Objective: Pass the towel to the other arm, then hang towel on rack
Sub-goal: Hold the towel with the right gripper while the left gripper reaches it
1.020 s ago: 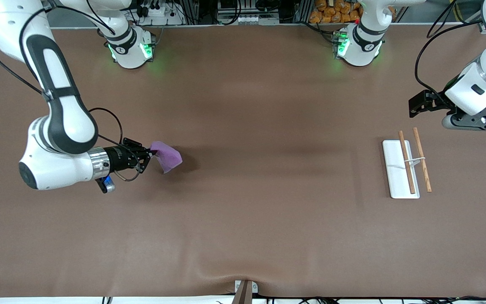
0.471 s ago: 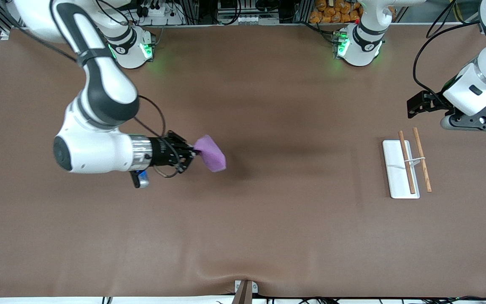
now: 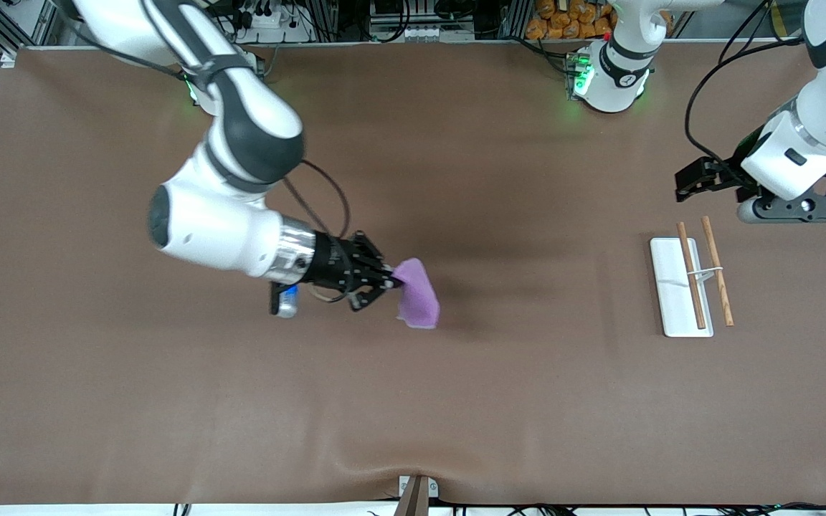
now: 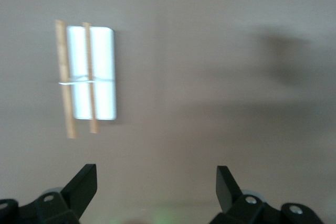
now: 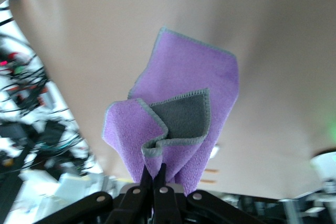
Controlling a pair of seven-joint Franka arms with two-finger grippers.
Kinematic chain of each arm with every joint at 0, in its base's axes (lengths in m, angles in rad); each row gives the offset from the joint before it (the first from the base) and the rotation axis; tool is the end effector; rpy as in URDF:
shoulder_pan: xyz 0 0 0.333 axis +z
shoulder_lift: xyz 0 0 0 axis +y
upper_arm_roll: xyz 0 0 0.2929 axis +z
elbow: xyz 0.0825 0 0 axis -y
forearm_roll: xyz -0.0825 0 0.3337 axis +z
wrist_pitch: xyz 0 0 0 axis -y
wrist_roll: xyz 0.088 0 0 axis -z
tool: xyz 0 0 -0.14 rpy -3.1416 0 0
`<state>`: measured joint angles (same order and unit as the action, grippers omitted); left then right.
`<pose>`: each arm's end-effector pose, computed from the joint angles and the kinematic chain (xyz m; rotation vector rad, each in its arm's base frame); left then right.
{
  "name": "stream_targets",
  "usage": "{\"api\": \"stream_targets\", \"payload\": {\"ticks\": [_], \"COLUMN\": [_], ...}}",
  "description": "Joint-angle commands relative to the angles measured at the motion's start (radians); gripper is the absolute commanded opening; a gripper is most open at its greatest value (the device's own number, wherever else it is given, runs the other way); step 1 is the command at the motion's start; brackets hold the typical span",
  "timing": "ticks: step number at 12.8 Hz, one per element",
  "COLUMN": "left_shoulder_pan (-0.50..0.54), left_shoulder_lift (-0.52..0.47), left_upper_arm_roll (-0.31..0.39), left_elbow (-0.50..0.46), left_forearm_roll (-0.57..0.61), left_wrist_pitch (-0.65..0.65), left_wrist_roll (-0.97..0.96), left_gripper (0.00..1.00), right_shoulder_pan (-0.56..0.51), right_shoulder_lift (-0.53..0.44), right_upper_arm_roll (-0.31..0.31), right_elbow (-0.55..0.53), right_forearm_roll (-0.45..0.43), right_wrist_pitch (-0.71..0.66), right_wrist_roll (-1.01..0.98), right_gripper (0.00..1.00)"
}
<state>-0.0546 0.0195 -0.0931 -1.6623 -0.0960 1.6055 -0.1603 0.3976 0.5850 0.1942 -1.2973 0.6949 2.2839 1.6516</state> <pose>0.4987 -0.0871 0.5237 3.0536 0.0298 -0.1379 0.5922 0.3954 0.4330 -1.7914 1.6282 0.5989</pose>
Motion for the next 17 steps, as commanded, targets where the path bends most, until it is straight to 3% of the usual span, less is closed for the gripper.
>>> {"api": "stream_targets", "payload": {"ticks": [1,6,10,12,14,17], "left_shoulder_pan": [-0.002,-0.016,-0.082,-0.103,-0.12,-0.14], "left_shoulder_lift": [0.046,0.147,0.253,0.305,0.335,0.376], "left_upper_arm_roll": [0.0,-0.002,-0.007,-0.007,-0.007,-0.007], "left_elbow": [0.006,0.051,0.128,0.185,0.193,0.193], "left_forearm_roll": [-0.103,-0.303,-0.34,-0.384,-0.448,-0.45], "left_wrist_pitch": [0.043,0.174,0.275,0.283,0.348,0.428], "left_wrist_roll": [-0.069,-0.208,-0.365,-0.389,-0.39,-0.389], "left_gripper": [1.0,1.0,1.0,1.0,1.0,1.0], "right_shoulder_pan": [0.055,0.155,0.202,0.211,0.236,0.248], "right_shoulder_lift": [0.052,0.07,0.107,0.108,0.099,0.101], "right_upper_arm_roll": [-0.012,-0.01,-0.01,-0.01,-0.019,-0.019], "right_elbow": [0.066,0.073,0.075,0.073,0.072,0.069], "right_forearm_roll": [0.02,0.02,0.021,0.014,-0.032,-0.048], "right_wrist_pitch": [0.084,0.249,0.365,0.381,0.376,0.376], "right_wrist_roll": [0.069,0.169,0.169,0.186,0.186,0.186], "right_gripper": [0.0,0.0,0.0,0.0,0.0,0.0]}}
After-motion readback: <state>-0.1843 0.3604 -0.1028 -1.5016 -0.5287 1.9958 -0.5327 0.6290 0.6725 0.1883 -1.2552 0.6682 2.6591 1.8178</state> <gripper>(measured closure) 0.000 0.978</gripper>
